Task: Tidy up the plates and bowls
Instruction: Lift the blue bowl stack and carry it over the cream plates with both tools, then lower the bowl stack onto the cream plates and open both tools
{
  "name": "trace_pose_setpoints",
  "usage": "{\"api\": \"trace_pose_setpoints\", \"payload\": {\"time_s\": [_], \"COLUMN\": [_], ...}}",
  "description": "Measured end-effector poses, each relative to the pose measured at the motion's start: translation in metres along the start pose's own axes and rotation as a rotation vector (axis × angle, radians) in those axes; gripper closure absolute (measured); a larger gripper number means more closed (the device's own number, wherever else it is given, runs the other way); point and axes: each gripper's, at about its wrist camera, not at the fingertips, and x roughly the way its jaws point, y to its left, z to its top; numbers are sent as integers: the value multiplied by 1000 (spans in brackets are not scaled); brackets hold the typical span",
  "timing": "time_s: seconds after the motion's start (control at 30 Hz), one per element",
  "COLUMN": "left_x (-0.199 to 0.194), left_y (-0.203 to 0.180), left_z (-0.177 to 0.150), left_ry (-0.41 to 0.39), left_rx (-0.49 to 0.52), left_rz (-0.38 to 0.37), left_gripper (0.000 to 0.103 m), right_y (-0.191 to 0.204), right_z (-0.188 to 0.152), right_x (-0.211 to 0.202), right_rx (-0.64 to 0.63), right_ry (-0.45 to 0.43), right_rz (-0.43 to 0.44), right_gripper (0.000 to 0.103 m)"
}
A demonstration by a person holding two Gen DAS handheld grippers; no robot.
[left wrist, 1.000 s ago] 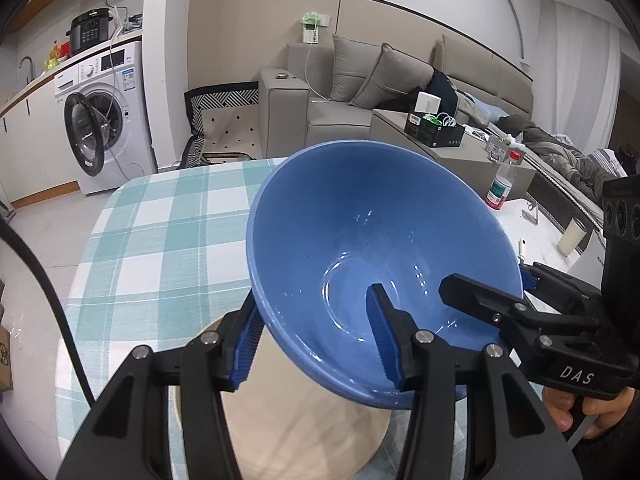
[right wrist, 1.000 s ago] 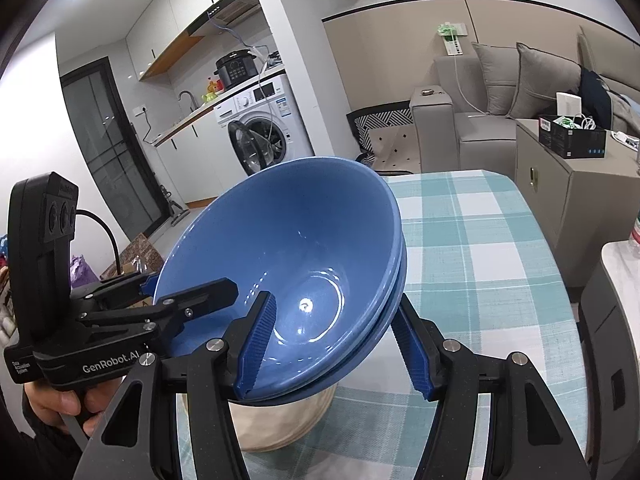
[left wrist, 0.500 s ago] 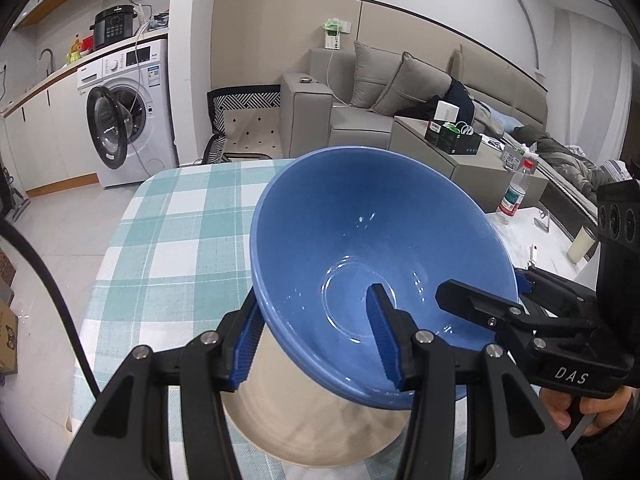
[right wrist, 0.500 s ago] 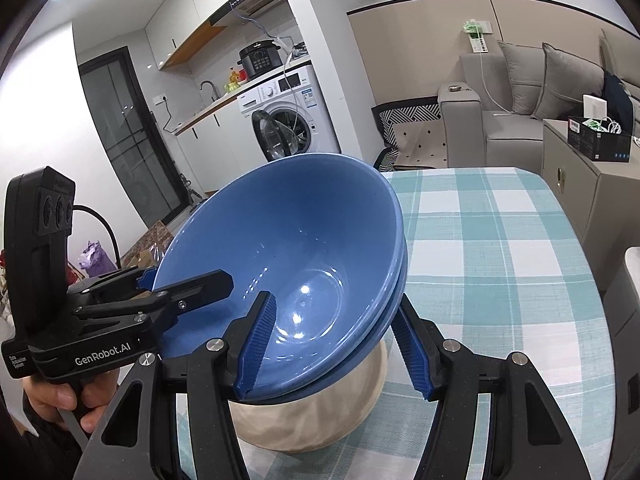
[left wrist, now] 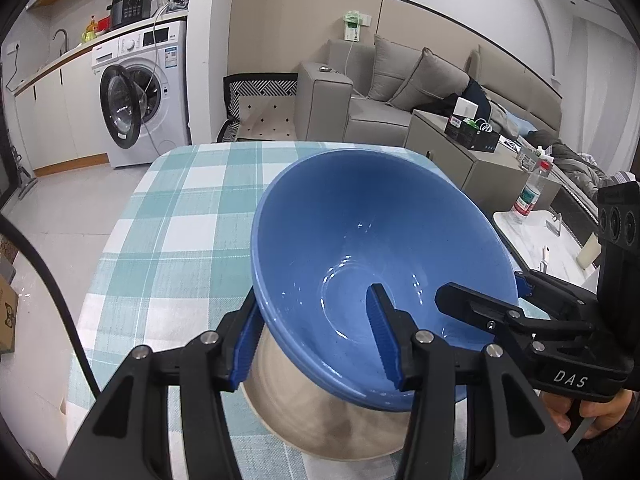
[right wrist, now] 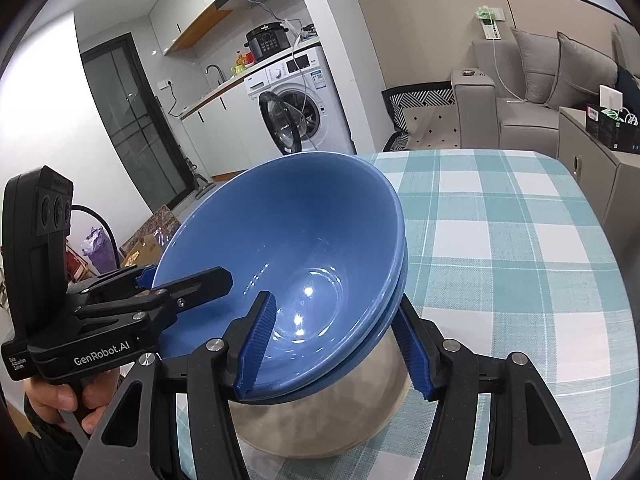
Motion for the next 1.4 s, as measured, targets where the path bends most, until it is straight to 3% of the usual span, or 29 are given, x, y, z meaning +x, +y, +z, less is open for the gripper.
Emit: {"api": "trace_pose_setpoints", "payload": {"time_s": [0.6, 1.4], "left_x": [24, 32], "left_y": [14, 14], "left_z": [-9, -10], "left_ry": [61, 46], "left_rx": [-36, -34], "left_rz": [-1, 1], "left_gripper": [53, 53], "right_y": [2, 2], "right_z": [-4, -3], "right_x": [25, 28], "right_rx": [9, 6], "right_ry": [67, 43], "right_rz": [-13, -40], "right_gripper": [42, 42]}}
